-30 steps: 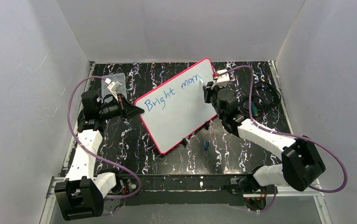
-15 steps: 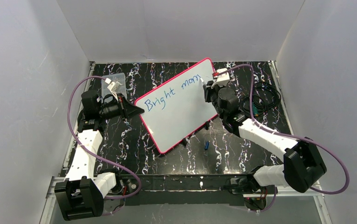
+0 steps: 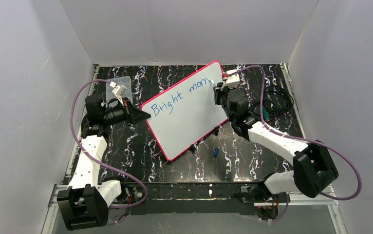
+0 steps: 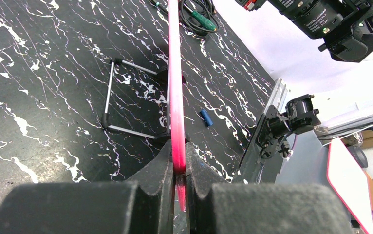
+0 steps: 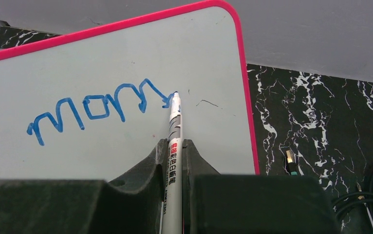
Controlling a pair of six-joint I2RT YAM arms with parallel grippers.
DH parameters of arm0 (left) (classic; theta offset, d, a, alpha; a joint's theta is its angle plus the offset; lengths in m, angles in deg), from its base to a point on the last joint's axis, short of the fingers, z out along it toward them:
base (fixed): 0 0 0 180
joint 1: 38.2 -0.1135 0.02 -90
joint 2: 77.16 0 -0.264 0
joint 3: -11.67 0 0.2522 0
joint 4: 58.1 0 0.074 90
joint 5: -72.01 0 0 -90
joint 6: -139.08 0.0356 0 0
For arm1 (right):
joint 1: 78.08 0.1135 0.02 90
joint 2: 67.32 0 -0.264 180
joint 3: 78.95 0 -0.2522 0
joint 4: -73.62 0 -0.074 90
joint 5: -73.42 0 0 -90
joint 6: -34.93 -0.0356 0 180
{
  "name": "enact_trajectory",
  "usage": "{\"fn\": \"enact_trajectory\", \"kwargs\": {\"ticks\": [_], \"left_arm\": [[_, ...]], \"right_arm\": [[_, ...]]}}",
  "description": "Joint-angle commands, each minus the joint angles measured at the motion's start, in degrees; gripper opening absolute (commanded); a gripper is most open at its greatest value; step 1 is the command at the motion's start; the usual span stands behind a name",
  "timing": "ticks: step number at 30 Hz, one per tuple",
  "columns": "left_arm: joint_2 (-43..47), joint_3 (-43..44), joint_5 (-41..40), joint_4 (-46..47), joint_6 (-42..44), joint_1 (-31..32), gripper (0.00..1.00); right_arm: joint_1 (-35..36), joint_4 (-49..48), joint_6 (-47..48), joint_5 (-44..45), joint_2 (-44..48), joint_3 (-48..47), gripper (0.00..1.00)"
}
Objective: Write a sentence on the whiteboard
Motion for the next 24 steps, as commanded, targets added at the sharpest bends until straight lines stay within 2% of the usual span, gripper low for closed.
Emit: {"fn": "enact_trajectory", "kwargs": {"ticks": [1,9,24], "left_arm": [[1.9,0.3,2.1,2.9,1.5,-0.2,0.0],[1.9,0.3,2.1,2.9,1.6,-0.2,0.0],[1.9,0.3,2.2,3.0,1.3,-0.2,0.0]], "right_arm": [[-0.7,-3.7,1.2,0.4,-1.0,-3.3,0.01],[-0.9,-4.2,2.7,-1.3,-1.0,-3.9,0.01],[-0.9,-3.2,0.3,-2.7,1.7,1.8,0.01]]}}
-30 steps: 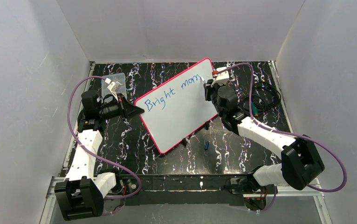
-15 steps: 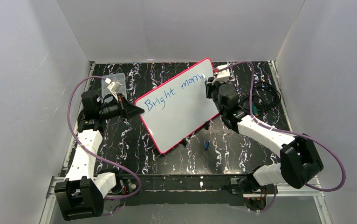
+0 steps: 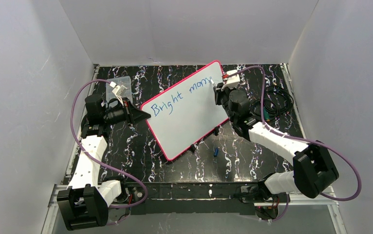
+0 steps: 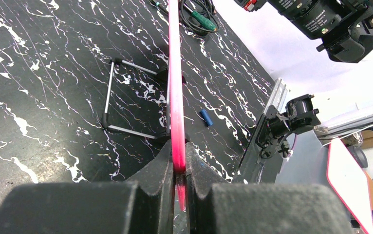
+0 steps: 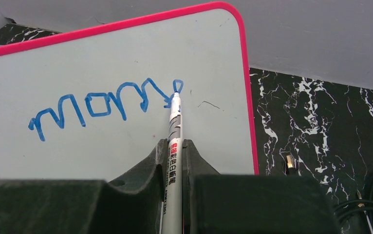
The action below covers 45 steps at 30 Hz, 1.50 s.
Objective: Write a sentence on the whiteboard
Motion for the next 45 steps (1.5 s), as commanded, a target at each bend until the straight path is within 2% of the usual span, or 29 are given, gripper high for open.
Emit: {"fn": "enact_trajectory", "kwargs": {"ticks": [1,22,32,45], "left_arm": [[1.9,0.3,2.2,2.9,1.3,-0.2,0.0],[2.2,0.1,2.3,2.9,1.1,-0.2,0.0],[2.1,0.1,2.2,2.9,1.1,-0.2,0.0],[2.1,0.1,2.2,2.9,1.0,-0.2,0.0]], "right_arm": [[-0.3,-1.3,-1.3,-0.1,2.0,1.7,0.01],[-0.3,-0.7,0.6,4.0,-0.8,-3.0,0.01],[-0.4,-1.1,0.2,5.4,4.8,-0.5,0.01],[-1.2,-2.2,1.8,3.4,0.6,-3.7,0.01]]}}
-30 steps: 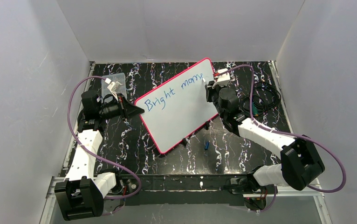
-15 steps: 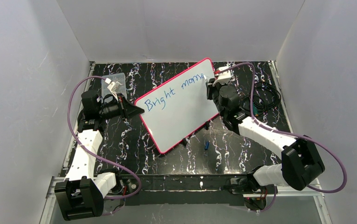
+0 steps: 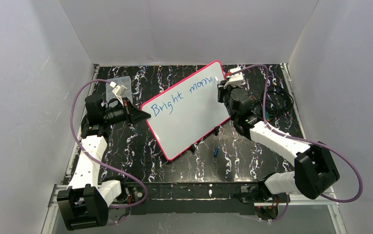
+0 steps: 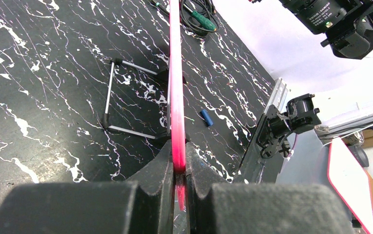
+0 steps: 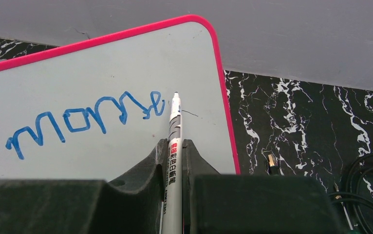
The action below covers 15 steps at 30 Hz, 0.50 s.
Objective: Write a sentence on the whiteboard
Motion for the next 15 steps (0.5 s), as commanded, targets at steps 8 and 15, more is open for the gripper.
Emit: {"fn": "enact_trajectory", "kwargs": {"ticks": [8,15], "left_arm": [[2.0,0.2,2.1,2.7,1.0,-0.2,0.0],[2.0,0.2,2.2,2.7,1.0,-0.2,0.0]], "right_arm": [[-0.6,-3.9,2.0,-1.8,-2.2,-4.6,0.01],[-0.7,-3.4,1.9,-2.1,-2.9,-4.7,0.01]]}}
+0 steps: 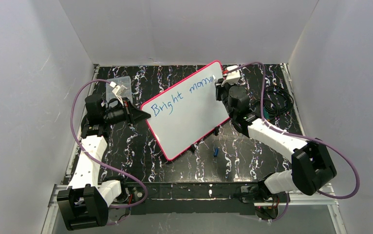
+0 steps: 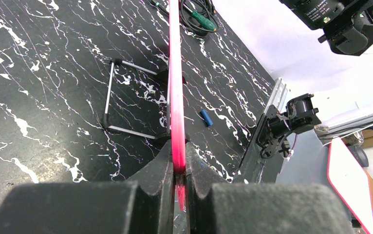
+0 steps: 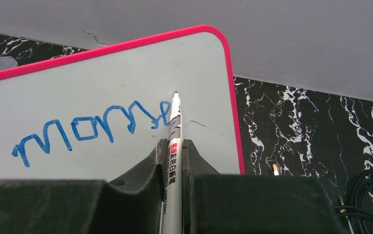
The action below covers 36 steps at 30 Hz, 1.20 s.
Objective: Write a sentence on the whiteboard
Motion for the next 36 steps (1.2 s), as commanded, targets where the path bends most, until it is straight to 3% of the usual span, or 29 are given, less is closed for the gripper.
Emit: {"fn": "enact_trajectory", "kwargs": {"ticks": [1,18,36], "left_arm": [[2.0,0.2,2.2,2.7,1.1,-0.2,0.0],[2.1,0.2,2.3,2.7,1.0,-0.2,0.0],[2.0,0.1,2.3,2.8,0.9,-0.2,0.0]], "right_arm": [[-0.3,-2.8,0.7,0.0,-0.1,-1.9,0.01],[-0.4,-0.5,-2.1,-0.4,2.3,3.2,0.01],[-0.4,-4.4,-0.4,0.0,-0.9,-2.1,0.01]]}}
